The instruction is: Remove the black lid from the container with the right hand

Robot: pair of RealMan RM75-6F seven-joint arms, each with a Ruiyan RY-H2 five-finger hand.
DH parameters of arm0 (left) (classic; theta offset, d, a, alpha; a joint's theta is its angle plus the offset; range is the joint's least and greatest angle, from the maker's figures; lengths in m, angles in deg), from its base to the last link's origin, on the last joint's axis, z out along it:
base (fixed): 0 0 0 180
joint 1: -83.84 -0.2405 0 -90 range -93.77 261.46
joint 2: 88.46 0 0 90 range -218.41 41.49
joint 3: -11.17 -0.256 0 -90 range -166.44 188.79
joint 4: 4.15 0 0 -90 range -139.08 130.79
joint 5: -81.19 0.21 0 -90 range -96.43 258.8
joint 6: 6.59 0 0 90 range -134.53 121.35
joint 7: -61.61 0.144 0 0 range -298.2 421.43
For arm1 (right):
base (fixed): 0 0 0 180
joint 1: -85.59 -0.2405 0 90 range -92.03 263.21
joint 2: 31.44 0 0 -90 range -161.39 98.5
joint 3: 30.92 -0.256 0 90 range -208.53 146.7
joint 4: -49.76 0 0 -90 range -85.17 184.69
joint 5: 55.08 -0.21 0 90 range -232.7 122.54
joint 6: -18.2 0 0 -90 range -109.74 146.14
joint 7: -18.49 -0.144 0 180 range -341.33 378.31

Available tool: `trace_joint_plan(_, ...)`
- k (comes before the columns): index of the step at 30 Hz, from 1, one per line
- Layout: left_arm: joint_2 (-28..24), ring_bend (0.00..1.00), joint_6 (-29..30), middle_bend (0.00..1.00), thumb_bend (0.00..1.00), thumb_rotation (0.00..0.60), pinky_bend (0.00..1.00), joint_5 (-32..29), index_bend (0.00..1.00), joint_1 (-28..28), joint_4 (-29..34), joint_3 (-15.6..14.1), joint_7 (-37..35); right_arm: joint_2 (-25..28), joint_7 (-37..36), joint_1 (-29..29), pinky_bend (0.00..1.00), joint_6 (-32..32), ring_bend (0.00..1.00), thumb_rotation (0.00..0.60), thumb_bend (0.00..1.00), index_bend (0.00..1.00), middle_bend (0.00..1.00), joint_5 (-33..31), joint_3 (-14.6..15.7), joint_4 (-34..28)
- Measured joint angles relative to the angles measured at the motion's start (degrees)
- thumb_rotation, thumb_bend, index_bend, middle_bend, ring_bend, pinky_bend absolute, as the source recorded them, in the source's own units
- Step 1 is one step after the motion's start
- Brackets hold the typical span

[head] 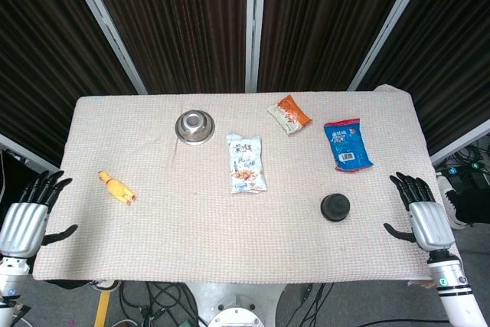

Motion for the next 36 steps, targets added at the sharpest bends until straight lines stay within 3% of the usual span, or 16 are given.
trace_joint_plan(21, -0.4, 0.00, -0.6, 0.07, 0.09, 0.600, 0.13, 0.0, 0.15, 0.1, 0.8, -0.2, 0.7, -2.9, -1.3, -1.3, 0.00, -4.7, 0.00, 0.600, 0.08, 0.00, 0.05, -0.8, 1.0, 2.8)
trace_joint_plan(29, 0.3, 0.00, -0.5, 0.07, 0.09, 0.600, 0.13, 0.4, 0.15, 0.1, -0.2, -0.5, 0.4, -5.6, -7.7, -3.5, 0.00, -8.2, 0.00, 0.600, 0.08, 0.00, 0.05, -0.4, 1.1, 5.5)
trace_joint_plan(36, 0.5, 0.00, -1.7, 0.07, 0.09, 0.600, 0.13, -0.2, 0.15, 0.2, -1.2, -0.8, -0.6, -8.4, -8.4, -6.2, 0.00, -12.5, 0.00, 0.600, 0.08, 0.00, 0.06, -1.1, 0.8, 8.7)
